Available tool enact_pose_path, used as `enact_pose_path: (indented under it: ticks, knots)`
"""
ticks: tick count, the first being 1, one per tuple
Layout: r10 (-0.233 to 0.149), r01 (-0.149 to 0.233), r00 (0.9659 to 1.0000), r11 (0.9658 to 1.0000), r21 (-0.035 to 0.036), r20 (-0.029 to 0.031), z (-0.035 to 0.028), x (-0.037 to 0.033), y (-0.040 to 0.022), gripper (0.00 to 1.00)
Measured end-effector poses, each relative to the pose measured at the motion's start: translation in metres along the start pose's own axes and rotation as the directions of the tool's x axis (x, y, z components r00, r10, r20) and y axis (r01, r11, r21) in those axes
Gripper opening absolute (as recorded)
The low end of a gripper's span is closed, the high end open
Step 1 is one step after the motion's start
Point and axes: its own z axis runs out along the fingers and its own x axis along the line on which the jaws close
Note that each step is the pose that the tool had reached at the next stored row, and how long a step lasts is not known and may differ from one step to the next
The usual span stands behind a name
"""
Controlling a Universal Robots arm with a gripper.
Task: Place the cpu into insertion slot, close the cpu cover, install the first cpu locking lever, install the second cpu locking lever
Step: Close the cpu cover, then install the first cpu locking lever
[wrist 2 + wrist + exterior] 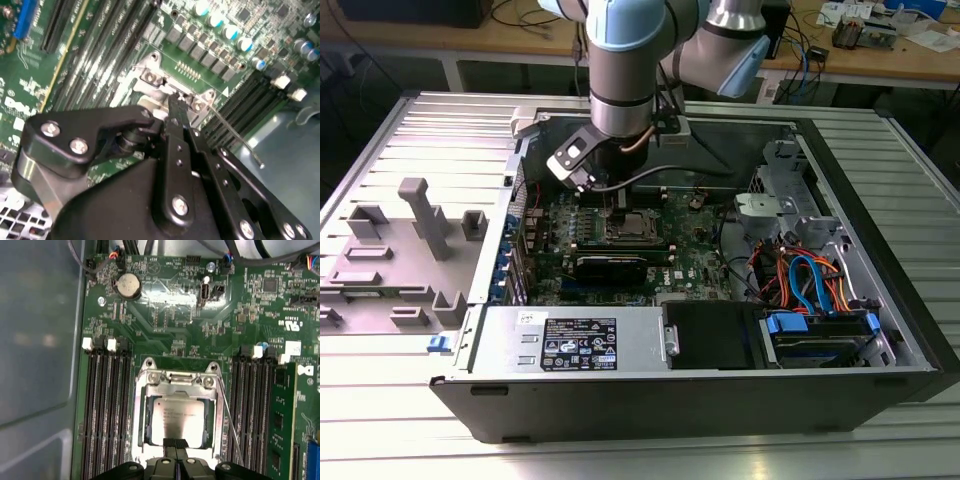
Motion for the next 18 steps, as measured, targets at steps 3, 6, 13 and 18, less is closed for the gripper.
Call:
enact_pose_path:
  ticks: [3,6,13,18]
  knots:
    - [0.0,0.0,1.0,1.0,0.0001,0.0001,0.0011,-0.0006,0.0084,0.11]
    - [0.0,0.0,1.0,1.0,0.0,0.0,0.0016,-0.0012,0.016,0.11]
    - [0.0,0.0,1.0,1.0,0.0,0.0,0.001,-0.0011,0.017,0.11]
    - [0.0,0.0,1.0,1.0,0.0,0.0001,-0.0017,-0.0011,0.0169,0.11]
